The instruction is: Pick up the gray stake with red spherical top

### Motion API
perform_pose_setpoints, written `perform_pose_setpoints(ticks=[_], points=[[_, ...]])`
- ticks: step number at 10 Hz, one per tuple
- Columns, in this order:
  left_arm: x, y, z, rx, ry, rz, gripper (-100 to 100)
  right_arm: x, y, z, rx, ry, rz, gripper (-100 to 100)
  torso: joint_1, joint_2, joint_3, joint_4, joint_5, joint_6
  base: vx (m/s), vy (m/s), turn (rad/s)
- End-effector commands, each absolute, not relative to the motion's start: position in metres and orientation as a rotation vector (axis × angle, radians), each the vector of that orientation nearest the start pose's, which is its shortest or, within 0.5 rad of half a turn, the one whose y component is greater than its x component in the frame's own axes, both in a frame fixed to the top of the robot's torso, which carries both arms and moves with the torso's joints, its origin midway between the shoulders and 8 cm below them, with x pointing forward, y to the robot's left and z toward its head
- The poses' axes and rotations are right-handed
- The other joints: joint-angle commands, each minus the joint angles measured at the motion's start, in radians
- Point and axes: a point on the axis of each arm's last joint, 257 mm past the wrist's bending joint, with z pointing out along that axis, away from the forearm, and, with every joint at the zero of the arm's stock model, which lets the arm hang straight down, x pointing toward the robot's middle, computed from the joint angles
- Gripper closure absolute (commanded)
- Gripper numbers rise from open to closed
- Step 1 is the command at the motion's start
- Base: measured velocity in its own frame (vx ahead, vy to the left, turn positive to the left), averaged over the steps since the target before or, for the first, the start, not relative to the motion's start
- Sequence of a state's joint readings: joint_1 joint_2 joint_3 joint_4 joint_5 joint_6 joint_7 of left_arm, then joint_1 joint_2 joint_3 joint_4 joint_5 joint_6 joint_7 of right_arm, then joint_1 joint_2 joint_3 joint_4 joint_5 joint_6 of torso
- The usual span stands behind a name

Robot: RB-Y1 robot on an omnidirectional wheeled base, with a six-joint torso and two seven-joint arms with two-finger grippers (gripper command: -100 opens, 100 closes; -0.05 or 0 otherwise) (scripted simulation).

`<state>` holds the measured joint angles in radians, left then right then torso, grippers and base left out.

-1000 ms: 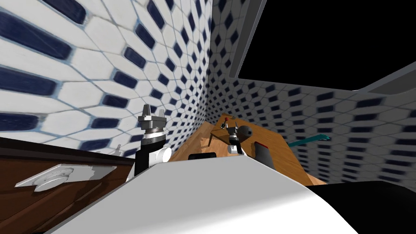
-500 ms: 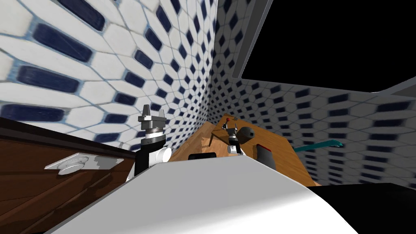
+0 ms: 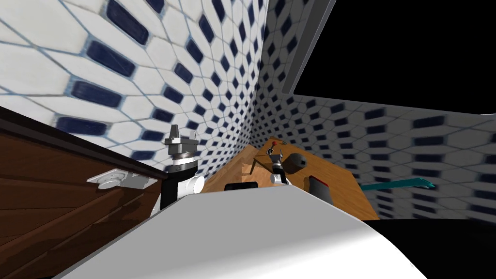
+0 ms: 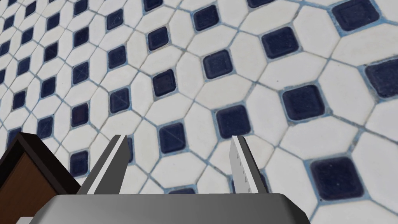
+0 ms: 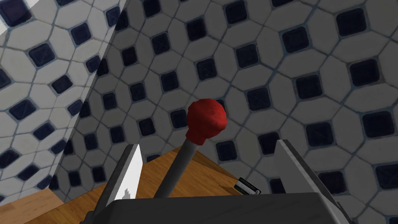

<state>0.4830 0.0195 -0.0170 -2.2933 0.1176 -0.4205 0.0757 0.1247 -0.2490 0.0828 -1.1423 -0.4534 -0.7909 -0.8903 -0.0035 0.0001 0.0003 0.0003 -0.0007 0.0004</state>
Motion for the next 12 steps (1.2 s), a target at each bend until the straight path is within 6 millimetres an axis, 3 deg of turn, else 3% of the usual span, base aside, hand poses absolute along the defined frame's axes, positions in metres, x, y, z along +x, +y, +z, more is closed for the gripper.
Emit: perform_pose_setpoints(ticks=[1,2,3,12], points=[[0.355,0.284,0.020,-0.790,0.570,-1.461,0,0.441,-0.367,-0.306,1.695,0.234,1.957,-100,0.000,0.000,0.000,0.000,0.000,0.000,-0.023,-0.021,0.105],[0.355,0.284,0.020,-0.790,0.570,-1.461,0,0.444,-0.369,-0.306,1.703,0.190,1.987,-100,0.000,0.000,0.000,0.000,0.000,0.000,-0.023,-0.026,0.187],[0.355,0.284,0.020,-0.790,0.570,-1.461,0,0.440,-0.373,-0.319,1.741,0.179,1.968,-100,0.000,0.000,0.000,0.000,0.000,0.000,-0.018,-0.043,0.117],[0.355,0.284,0.020,-0.790,0.570,-1.461,0,0.428,-0.401,-0.371,1.908,-0.094,1.995,-100,-0.001,-0.001,-0.001,0.000,0.000,0.000,-0.010,-0.031,0.128]])
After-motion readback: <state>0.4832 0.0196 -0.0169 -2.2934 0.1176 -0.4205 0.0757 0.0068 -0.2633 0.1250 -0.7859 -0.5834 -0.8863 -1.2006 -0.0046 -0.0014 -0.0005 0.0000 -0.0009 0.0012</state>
